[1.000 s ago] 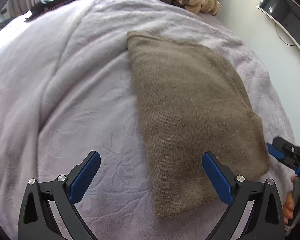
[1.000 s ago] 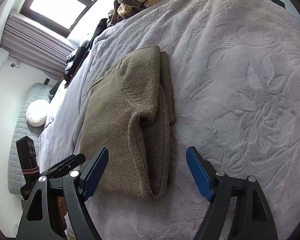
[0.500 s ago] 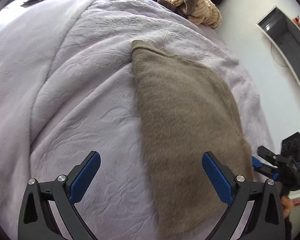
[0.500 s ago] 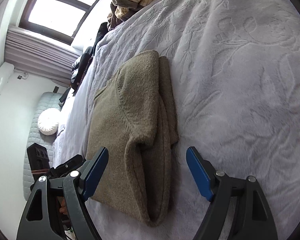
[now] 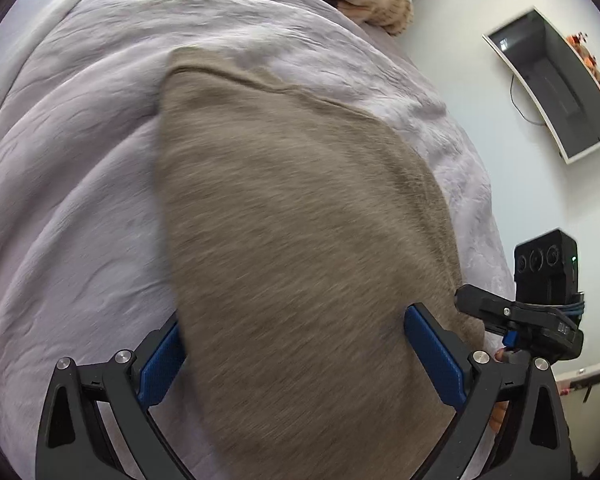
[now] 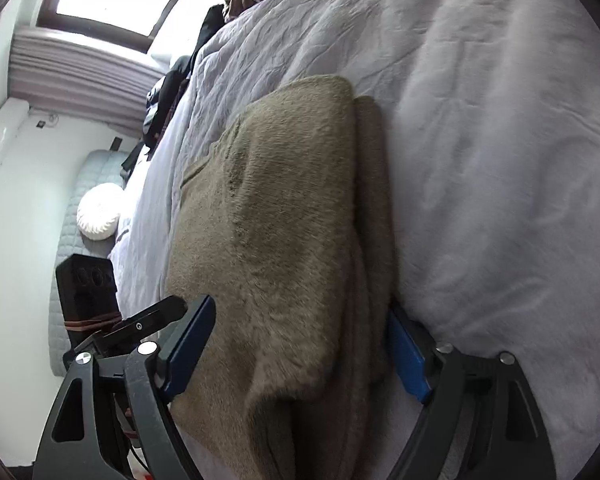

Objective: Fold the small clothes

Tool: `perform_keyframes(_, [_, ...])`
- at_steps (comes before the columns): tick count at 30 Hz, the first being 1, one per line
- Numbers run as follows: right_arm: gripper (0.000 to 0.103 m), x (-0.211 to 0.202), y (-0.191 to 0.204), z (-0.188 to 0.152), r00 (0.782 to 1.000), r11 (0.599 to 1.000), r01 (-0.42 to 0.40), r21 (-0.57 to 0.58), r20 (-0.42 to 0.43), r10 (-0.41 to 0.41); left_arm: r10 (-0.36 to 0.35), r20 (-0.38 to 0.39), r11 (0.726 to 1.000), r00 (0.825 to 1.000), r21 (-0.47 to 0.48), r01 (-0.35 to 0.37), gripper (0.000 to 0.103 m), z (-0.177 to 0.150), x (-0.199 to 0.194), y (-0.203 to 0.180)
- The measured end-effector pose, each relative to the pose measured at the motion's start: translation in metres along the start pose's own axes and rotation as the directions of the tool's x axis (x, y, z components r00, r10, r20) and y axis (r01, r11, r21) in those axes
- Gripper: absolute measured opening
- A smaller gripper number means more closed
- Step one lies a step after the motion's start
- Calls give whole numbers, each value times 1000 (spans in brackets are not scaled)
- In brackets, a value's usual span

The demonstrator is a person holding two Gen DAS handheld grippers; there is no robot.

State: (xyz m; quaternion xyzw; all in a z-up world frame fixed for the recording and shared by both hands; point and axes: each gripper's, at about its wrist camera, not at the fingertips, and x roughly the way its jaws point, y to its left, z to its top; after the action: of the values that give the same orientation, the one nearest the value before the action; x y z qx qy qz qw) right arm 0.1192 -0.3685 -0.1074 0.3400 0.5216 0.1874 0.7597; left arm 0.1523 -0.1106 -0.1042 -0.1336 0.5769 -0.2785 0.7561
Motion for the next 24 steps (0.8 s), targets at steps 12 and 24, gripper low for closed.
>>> perform_keyframes(12, [86, 37, -2, 12, 995, 997, -74, -25, -66, 73, -38, -14, 999, 999, -2, 38, 102, 5, 21, 11])
perform_keyframes(24, [38, 0, 41, -8, 987, 987, -159, -8, -15, 159, -50, 62, 998, 997, 49, 47, 52, -5, -38, -7])
